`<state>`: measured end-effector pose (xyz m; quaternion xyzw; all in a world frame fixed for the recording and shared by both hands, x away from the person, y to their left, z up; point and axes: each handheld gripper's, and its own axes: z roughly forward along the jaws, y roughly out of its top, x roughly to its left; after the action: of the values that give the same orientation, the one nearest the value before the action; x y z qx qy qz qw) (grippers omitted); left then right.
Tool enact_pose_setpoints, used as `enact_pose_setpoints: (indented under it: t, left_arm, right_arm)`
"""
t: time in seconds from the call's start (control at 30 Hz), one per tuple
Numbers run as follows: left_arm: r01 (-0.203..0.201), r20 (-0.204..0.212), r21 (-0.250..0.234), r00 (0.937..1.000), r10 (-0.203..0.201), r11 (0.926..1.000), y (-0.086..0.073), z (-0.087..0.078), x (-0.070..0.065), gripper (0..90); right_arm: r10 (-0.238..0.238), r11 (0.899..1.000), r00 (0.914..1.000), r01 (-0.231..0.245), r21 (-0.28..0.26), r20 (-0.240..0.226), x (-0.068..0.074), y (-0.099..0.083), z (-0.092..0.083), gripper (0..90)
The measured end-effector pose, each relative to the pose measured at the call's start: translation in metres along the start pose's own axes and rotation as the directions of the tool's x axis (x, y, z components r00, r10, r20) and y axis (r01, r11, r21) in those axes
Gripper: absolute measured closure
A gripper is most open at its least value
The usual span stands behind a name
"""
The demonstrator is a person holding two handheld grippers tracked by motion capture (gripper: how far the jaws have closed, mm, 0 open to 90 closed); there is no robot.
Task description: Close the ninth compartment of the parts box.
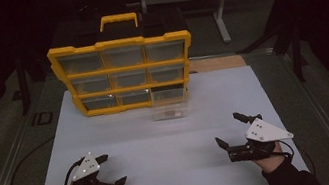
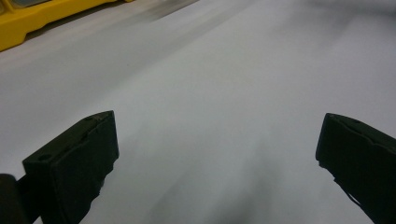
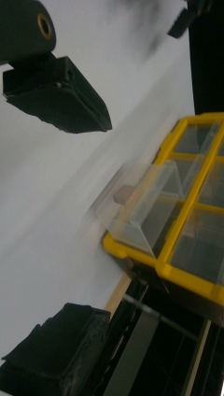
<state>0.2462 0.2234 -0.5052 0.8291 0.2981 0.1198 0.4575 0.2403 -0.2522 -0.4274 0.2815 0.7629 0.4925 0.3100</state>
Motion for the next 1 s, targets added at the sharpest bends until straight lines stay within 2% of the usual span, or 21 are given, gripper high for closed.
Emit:
enact_pose_setpoints:
  t: [0.17, 0.43, 0.6, 1.0]
  left_arm:
    - [-0.004, -0.002, 0.001, 1.0, 0.004, 1.0, 0.0, 0.0, -0.001, 0.1]
    - [0.003, 0.001, -0.007, 1.0, -0.003, 1.0, 0.0, 0.0, 0.0, 0.1]
    - [-0.002, 0.004, 0.001, 1.0, 0.002, 1.0, -0.001, 0.001, -0.001, 0.1]
    - [0.0, 0.003, -0.002, 1.0, 0.0, 1.0, -0.001, 0.001, -0.001, 0.0]
  right_arm:
    - [-0.007, 1.0, 0.9996, 0.008, -0.011, 0.028, 0.0, 0.012, 0.002, 8.6]
    - [-0.025, 0.999, 0.999, 0.026, -0.019, 0.037, 0.003, 0.034, 0.013, 8.6]
    - [-0.024, 0.999, 0.9994, 0.025, -0.038, 0.025, 0.007, 0.046, 0.02, 8.6]
    - [-0.024, 0.999, 0.9997, 0.024, -0.022, 0.007, 0.015, 0.059, 0.042, 8.6]
